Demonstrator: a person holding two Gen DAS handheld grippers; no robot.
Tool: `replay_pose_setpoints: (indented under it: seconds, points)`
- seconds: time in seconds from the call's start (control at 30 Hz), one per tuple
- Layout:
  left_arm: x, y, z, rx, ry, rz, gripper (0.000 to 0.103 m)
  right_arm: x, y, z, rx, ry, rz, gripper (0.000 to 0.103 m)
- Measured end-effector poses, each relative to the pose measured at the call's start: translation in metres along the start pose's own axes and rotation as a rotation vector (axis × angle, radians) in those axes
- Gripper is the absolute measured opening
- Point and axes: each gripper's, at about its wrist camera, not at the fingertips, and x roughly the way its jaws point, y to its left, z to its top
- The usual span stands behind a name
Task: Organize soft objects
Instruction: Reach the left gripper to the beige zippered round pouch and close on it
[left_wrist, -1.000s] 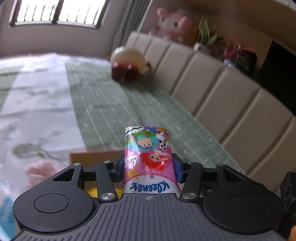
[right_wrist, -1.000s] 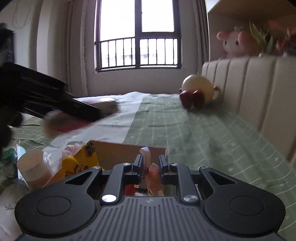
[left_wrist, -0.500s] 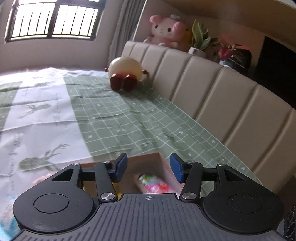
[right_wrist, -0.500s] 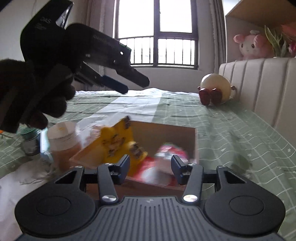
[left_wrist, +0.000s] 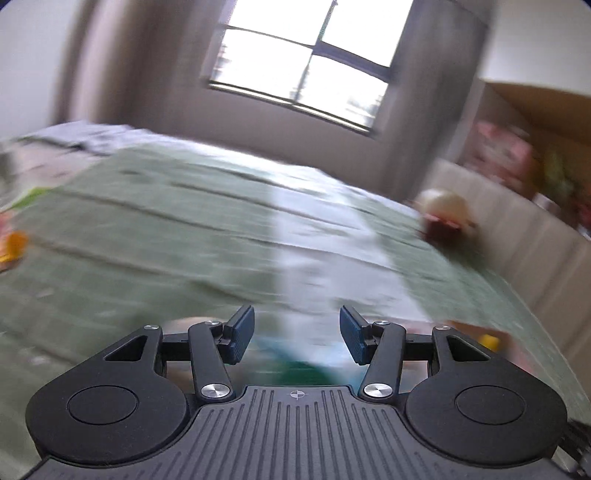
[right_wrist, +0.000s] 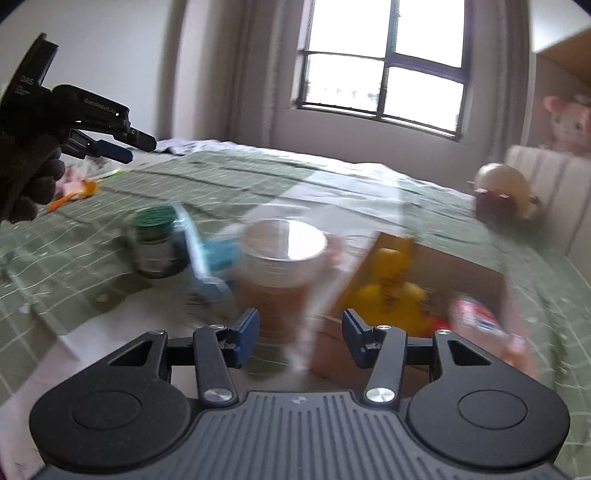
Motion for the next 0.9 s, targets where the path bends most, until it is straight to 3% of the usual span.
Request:
replay_pose_setpoints:
  seconds: [0.1,0.17,0.33,0.73,0.9]
  points:
    - [-0.001,0.038,-0.005,-0.041,0.028,0.083,0.056,0.008,0.030,0.006,-0.041,0.015,0.045,0.052]
    - [0.003,0.056,-0.013,-0.068,0.065,0.091,0.056,0.017,0.045,0.007,-0.055,0.030,0.064,0.053]
    - [0.013,0.087,-0.029,-0.140,0.098,0.075,0.056,0.041,0.072,-0.007,-0.034,0.086,0.089,0.053]
    - [0.075,0.103,-0.005,-0.176,0.088,-0.004,0.056,0.063,0.081,-0.028,0.012,0.134,0.093,0.058]
    - [0.110,0.139,-0.009,-0.347,0.164,-0.027,0.055,0.065,0.079,-0.029,0.029,0.136,0.099,0.059]
